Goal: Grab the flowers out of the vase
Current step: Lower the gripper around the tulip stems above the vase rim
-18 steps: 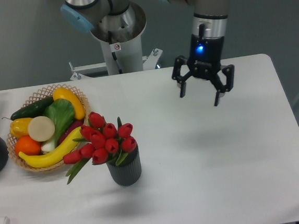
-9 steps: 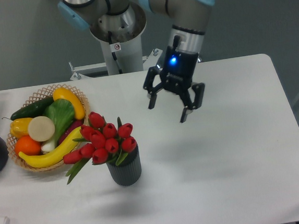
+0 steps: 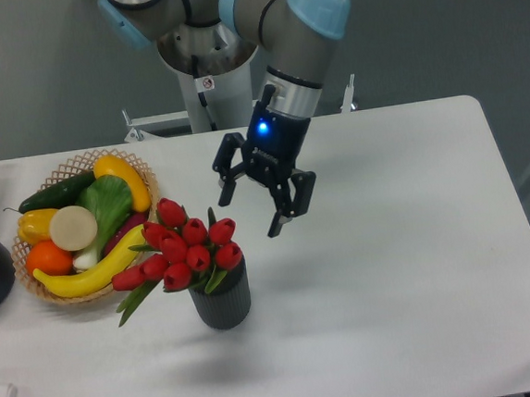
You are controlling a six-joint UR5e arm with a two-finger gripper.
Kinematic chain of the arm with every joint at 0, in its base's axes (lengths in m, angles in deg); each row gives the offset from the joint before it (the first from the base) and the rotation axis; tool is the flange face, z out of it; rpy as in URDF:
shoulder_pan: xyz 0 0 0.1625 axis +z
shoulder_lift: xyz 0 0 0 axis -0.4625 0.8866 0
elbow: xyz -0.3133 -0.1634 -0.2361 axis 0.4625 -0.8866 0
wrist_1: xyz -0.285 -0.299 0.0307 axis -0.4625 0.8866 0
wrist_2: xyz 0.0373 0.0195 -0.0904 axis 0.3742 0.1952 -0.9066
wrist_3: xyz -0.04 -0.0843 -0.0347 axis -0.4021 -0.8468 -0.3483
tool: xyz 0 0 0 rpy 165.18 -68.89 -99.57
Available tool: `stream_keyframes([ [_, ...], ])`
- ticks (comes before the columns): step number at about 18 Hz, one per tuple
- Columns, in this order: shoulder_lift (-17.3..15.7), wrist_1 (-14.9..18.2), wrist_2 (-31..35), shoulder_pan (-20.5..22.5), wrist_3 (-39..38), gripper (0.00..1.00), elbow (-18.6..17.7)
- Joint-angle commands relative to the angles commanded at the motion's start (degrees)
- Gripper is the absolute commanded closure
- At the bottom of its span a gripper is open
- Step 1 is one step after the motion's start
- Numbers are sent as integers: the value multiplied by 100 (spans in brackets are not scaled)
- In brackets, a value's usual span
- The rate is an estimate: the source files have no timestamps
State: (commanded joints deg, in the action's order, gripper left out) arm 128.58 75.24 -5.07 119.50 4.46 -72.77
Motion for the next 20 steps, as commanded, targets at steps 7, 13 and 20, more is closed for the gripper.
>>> stream_keyframes([
  [7, 273, -35, 0, -246, -26, 0, 53],
  [13, 431, -35, -114, -308, -131, 0, 149],
  [20, 651, -412, -290, -563, -491, 0, 229],
])
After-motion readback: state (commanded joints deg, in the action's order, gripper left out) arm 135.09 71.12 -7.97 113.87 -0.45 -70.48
